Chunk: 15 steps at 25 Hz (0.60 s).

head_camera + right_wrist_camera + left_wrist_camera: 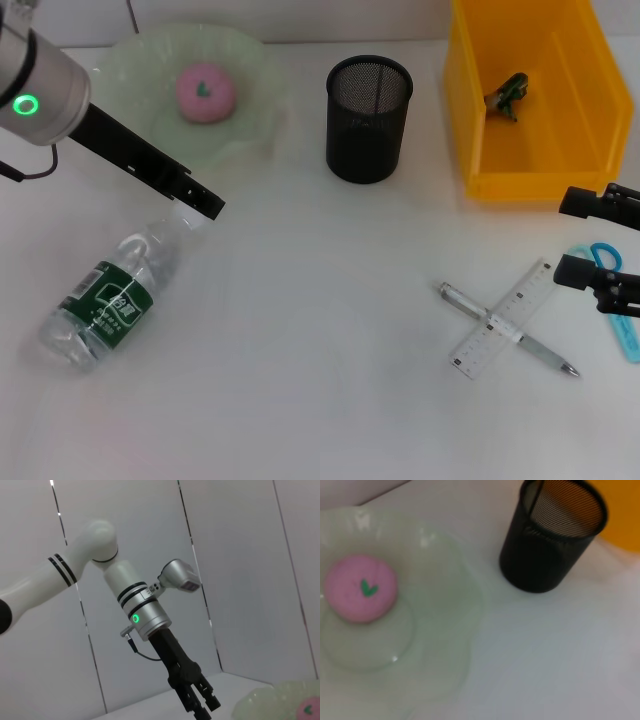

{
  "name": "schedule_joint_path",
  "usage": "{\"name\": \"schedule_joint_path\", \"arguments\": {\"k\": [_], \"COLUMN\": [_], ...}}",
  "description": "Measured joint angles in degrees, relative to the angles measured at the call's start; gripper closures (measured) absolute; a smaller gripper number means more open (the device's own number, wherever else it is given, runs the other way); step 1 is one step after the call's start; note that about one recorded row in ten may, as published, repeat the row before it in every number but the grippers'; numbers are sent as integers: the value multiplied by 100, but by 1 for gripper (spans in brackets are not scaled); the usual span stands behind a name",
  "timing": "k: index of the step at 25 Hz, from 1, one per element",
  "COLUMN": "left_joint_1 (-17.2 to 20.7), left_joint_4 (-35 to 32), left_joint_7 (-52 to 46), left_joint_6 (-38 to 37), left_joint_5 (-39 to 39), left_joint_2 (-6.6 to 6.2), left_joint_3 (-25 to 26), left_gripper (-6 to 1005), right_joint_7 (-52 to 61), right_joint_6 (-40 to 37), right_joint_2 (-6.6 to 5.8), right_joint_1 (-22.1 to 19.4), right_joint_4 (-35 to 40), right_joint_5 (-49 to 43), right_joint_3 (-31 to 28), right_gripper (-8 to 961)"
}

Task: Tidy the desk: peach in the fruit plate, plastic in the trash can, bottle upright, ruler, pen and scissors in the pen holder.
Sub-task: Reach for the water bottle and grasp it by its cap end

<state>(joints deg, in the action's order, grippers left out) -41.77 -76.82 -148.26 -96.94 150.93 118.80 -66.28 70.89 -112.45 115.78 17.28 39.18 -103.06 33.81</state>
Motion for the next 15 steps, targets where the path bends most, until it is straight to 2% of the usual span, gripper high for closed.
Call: {"name": "schedule_joint_path", "arguments": {"k": [3, 6, 7, 8, 12, 15], "left_joint_1": [-12, -12, -19, -61, -78, -83], "left_joint_4": [149, 149, 252, 645, 928, 1368], "left_joint_7": [-339, -339, -441, -579, -607, -589], "left_joint_6": [235, 235, 322, 633, 872, 1340], "left_joint_5": [213, 213, 289, 498, 585, 643], "left_joint_2": [11, 11, 12, 17, 19, 20], "left_joint_3": [-357, -357, -445, -501, -503, -492], "left_gripper": [169, 169, 169, 169, 169, 170], "right_joint_7": [-64, -110, -119, -134, -263, -342], "right_joint_6": [56, 112, 133, 155, 241, 329], "right_joint_2": [-7, -9, -7, -1, 22, 1], "right_joint_1": [-30, -51, -56, -57, -55, -21], "right_joint_4": [-38, -44, -46, -51, -163, -318], "right_joint_5": [-2, -3, -4, -6, -13, -13], "right_joint_3": [-18, -21, -22, -22, 9, 26], "right_gripper": [153, 153, 153, 153, 154, 154]}}
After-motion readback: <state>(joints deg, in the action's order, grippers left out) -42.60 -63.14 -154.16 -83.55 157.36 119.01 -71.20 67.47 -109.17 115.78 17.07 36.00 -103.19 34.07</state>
